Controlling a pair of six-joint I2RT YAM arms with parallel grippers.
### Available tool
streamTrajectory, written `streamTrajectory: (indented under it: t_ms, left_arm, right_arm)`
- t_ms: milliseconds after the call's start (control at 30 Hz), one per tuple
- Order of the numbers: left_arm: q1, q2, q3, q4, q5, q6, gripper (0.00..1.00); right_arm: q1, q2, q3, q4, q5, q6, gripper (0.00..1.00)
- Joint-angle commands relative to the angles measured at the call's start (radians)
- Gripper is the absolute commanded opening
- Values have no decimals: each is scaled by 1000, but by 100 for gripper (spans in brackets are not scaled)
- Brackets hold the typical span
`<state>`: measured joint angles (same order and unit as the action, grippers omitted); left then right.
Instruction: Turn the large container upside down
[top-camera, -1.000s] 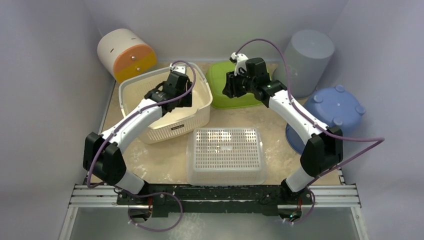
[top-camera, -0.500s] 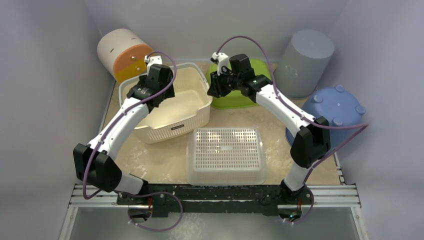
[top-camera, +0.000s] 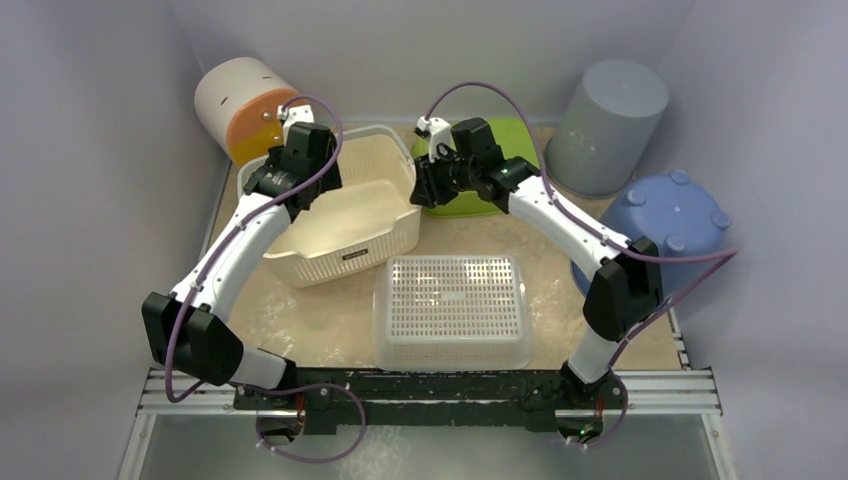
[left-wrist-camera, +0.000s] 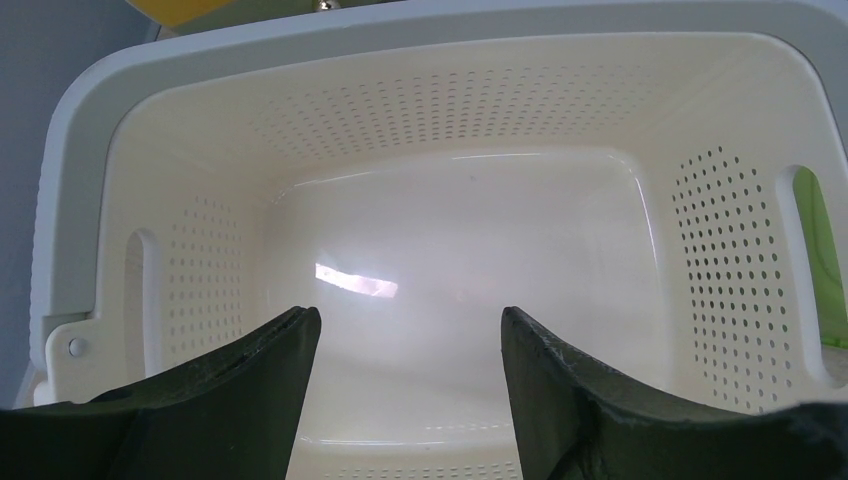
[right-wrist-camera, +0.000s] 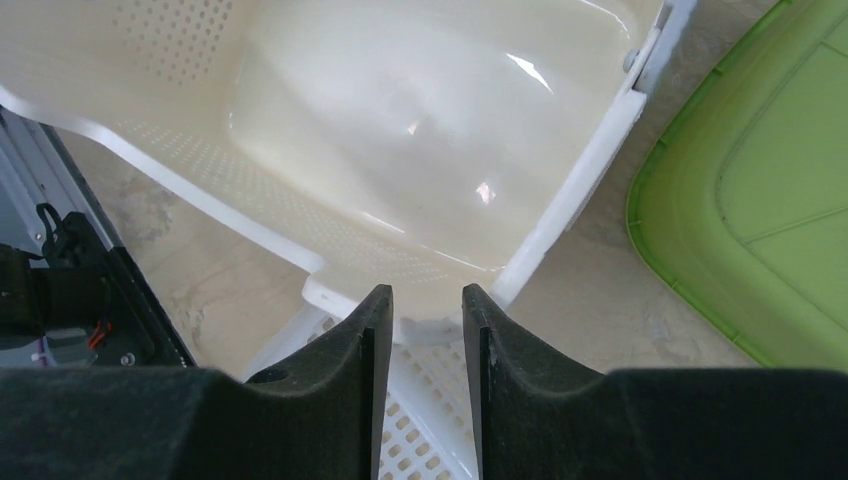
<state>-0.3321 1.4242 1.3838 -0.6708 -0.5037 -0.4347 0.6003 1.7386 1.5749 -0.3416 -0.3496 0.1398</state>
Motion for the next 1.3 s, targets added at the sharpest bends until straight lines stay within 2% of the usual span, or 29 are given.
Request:
streamTrajectory:
  t_ms: [0, 133, 200, 400, 633, 800, 933, 1100, 1267]
  left_arm:
    - [7, -20, 34, 32, 2, 2, 67]
    - [7, -12, 48, 36, 6, 8, 67]
    - [8, -6, 59, 36, 9, 10, 67]
    - [8, -5, 73, 35, 19, 14, 67]
    - [11, -24, 97, 19, 1, 29, 67]
    - [13, -22, 158, 11, -6, 30, 67]
    - [15, -7, 226, 20, -14, 27, 67]
    - [15, 52, 343, 22, -9, 39, 67]
    - [15, 80, 409, 17, 2, 36, 67]
  right_arm:
    - [-6, -67, -18, -44, 37, 7, 36]
    - [-6, -78, 44, -78, 110, 30, 46]
    - [-7, -69, 60, -93, 141, 49, 59]
    - [-6, 19, 68, -117, 129, 78, 59]
    - [-6, 55, 42, -109, 58, 74, 46]
    - [-6, 20, -91, -111, 33, 28, 17]
    - [-6, -7, -253, -49, 18, -3, 0]
    - [-7, 27, -369, 10, 7, -28, 0]
    - [-6, 125, -328, 48, -6, -60, 0]
